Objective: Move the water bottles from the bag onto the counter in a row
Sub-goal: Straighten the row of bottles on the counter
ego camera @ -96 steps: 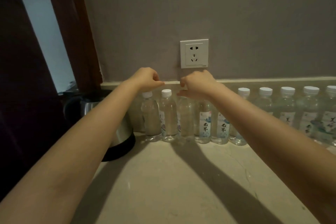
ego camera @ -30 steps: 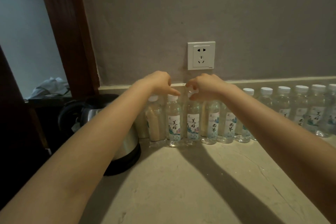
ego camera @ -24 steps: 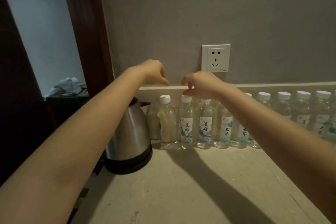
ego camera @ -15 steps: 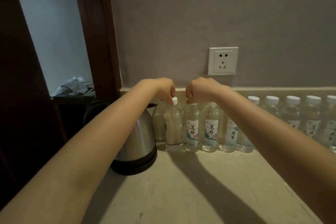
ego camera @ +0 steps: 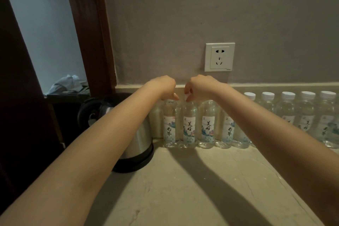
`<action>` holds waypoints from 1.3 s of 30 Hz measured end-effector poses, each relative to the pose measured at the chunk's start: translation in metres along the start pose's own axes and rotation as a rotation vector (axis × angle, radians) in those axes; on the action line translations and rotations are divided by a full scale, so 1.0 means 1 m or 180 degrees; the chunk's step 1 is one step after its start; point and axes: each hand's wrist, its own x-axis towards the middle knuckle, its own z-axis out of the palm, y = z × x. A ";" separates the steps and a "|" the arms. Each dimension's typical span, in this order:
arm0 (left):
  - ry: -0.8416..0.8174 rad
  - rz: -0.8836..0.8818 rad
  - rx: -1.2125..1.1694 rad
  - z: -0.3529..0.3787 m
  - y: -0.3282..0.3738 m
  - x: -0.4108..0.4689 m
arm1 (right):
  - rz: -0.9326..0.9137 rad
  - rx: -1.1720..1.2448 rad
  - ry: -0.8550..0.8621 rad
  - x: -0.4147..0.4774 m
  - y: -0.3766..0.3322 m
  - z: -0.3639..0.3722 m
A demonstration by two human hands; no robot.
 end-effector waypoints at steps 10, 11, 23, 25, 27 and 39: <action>-0.0231 0.0234 -0.0471 0.001 -0.010 0.000 | 0.0039 0.0051 -0.0036 0.000 0.004 0.005; -0.0192 0.0229 -0.0422 0.001 -0.008 0.000 | 0.0035 0.0052 -0.0032 0.000 0.004 0.005; -0.0011 0.0079 -0.0496 0.006 -0.004 0.005 | 0.0009 0.0024 0.0042 0.001 0.005 0.009; 0.0007 0.0035 -0.0531 0.007 -0.004 0.004 | 0.0005 0.0012 0.0054 0.000 0.006 0.010; -0.0019 0.0021 -0.0568 0.007 -0.003 0.003 | 0.0002 0.0073 0.0060 -0.001 0.007 0.010; 0.0022 0.0071 -0.0546 0.010 -0.004 0.003 | -0.0104 0.0152 0.0143 0.000 0.011 0.012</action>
